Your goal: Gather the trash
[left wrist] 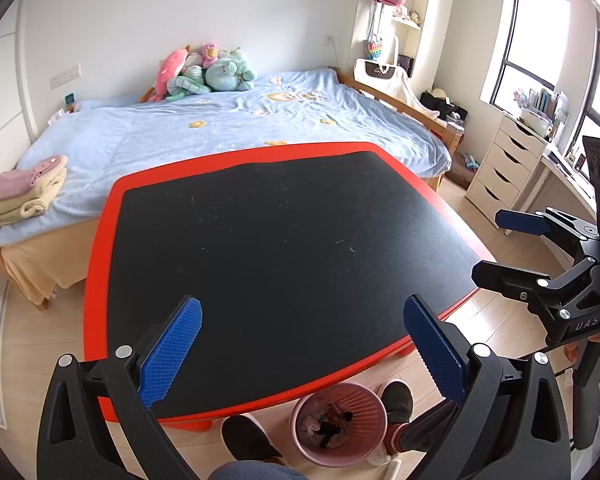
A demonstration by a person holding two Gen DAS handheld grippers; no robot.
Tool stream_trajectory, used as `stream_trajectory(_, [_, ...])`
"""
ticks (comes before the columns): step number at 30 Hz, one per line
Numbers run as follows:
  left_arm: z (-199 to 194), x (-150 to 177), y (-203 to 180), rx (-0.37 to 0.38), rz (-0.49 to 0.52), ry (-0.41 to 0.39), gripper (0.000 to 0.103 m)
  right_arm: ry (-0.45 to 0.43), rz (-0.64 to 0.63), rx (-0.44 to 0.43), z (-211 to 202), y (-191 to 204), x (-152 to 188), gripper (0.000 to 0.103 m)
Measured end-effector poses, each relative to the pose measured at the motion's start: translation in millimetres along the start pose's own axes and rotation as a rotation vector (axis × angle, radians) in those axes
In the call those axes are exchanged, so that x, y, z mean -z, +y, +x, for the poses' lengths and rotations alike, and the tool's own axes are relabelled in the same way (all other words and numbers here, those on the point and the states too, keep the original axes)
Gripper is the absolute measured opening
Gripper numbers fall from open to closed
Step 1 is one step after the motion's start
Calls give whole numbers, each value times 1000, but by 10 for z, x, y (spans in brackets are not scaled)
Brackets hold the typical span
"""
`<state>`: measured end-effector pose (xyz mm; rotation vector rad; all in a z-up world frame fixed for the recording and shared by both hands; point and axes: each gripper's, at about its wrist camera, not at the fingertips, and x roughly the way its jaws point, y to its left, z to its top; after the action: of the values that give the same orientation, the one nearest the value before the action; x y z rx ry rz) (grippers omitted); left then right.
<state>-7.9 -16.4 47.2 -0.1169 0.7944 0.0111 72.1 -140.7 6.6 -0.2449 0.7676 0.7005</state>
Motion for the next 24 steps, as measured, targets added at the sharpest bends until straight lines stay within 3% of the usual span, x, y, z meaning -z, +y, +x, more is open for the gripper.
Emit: stream_trajectory(24, [13,19,-27,4,3,7,97,1,-1,3,6,0,10,100])
